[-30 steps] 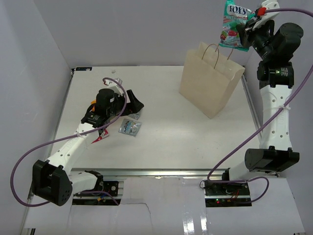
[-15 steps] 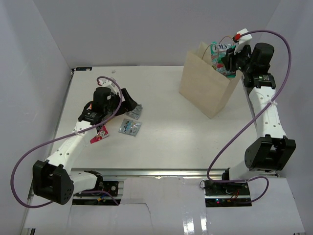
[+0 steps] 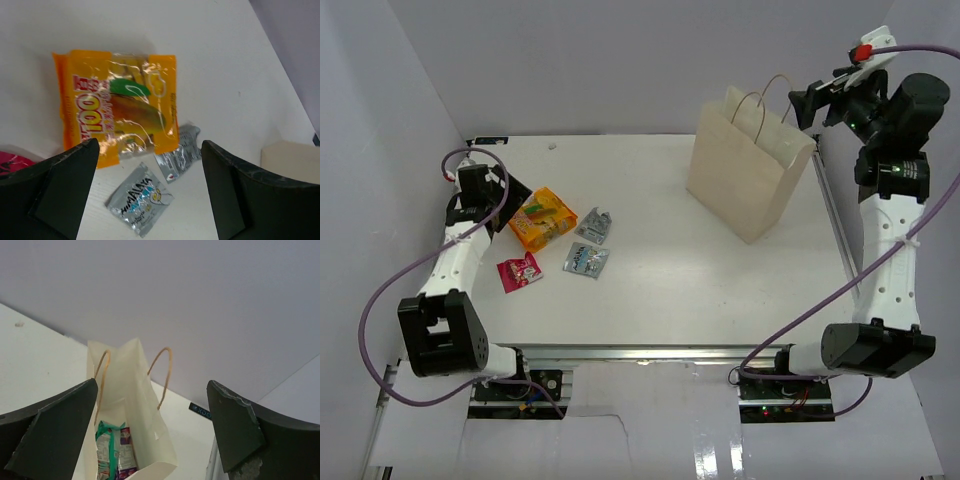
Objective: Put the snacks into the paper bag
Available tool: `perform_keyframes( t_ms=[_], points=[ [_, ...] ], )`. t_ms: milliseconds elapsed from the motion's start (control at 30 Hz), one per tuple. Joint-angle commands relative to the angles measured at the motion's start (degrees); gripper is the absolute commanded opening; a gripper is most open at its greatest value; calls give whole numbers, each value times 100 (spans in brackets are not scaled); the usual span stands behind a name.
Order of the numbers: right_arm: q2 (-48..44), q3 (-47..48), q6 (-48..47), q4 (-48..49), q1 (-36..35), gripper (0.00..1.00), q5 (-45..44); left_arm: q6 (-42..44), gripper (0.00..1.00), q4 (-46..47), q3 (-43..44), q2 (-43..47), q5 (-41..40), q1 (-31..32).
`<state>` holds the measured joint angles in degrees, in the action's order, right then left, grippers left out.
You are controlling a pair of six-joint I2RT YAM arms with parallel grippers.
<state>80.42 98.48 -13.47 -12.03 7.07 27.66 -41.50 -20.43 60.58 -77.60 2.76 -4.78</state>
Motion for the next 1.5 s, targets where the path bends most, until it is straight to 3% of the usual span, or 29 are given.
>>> perform_keyframes(
  t_ms=[0,133,233,400,700,833,867,967,1200,1300,1333,1467],
  points=[
    [-378,383,328,123,198,96,878,-166,93,82,252,-455,-469,-295],
    [-598,269,-94,-465,233,93,2818,-43,91,12,507,-1002,-575,-445],
    [-641,-20,-435,-1396,137,90,3288,124,90,3,464,-1108,-540,-454],
    [-896,-785,-1824,-2575,-74,90,3281,396,88,100,17,-1082,-330,-507],
    [-984,-1445,-2010,-2998,-364,90,3299,555,86,469,-520,-1160,-66,-683],
    [-1011,-1524,-2001,-2980,-443,90,3246,564,75,794,-608,-1319,285,-726],
    [-1020,-1533,-1992,-2980,-461,90,3254,546,66,847,-635,-1388,347,-753],
    [-1063,-1586,-1966,-2980,-479,90,3263,520,52,1014,-652,-1512,601,-823],
    [-1125,-1691,-1931,-2989,-505,90,3272,476,49,1269,-705,-1776,936,-955],
    [-1143,-1726,-1922,-2980,-522,90,3289,476,37,1383,-740,-1793,1155,-1025],
    [-1152,-1735,-1922,-2980,-523,90,3298,467,26,1409,-758,-1802,1226,-1069],
    [-1134,-1709,-1913,-2980,-566,90,3316,476,9,1559,-845,-1715,1472,-1131]
  ],
)
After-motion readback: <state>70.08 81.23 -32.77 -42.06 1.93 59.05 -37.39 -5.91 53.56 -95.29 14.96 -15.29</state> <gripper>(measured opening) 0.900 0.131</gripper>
